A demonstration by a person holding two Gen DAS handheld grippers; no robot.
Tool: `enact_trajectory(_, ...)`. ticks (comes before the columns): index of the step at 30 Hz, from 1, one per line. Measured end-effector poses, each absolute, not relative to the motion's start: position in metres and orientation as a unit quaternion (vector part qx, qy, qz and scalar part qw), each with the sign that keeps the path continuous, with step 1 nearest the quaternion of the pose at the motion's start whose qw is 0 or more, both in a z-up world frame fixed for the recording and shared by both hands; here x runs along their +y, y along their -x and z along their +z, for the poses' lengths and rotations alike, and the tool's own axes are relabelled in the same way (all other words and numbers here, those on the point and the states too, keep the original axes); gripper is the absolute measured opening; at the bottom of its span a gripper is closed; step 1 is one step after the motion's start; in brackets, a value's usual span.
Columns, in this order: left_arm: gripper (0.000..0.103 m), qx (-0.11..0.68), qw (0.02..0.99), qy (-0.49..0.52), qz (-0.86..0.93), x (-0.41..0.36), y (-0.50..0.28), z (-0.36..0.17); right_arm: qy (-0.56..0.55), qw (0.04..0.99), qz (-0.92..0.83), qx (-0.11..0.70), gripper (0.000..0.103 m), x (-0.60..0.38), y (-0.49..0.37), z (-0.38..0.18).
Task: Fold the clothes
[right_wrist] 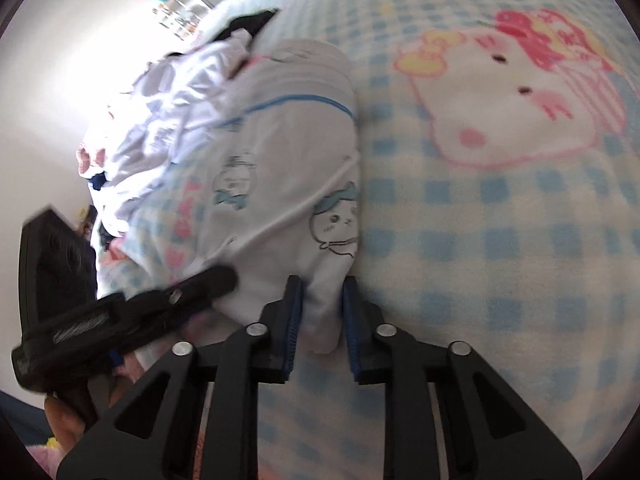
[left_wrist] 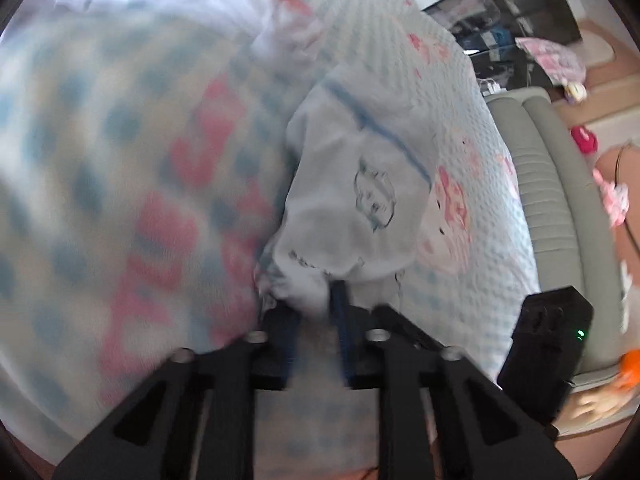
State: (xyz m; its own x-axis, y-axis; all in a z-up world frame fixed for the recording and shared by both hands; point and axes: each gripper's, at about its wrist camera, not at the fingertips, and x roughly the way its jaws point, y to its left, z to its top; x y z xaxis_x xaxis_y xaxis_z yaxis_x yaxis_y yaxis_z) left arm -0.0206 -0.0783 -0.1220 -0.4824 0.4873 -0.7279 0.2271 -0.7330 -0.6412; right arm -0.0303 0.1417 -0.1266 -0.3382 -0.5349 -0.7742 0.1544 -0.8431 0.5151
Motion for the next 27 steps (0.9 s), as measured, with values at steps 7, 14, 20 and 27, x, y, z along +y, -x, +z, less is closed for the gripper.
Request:
enact_trajectory(7,0.011,-0.390,0.086,0.493,0.773,-0.107,0.035,-0.098,-0.499,0.218,-0.820,-0.177,0.042,0.164,0.052,-0.084)
enact_trajectory(14,0.011,-0.414,0.097,0.523,0.739,-0.070,0.023,-0.124,-0.535,0.215,-0.795,-0.190,0.043,0.168,0.060,-0.105)
enact_trajectory(20,0.011,-0.433,0.093,0.540,0.716,-0.050,0.009,-0.141,-0.536,0.218,-0.793,-0.191,0.048,0.169,0.064,-0.110)
enact_trajectory(27,0.041,-0.520,0.096,0.505,0.682,-0.049,0.005,-0.167,-0.546,0.215,-0.778,-0.224,0.052,0.162,0.081,-0.128)
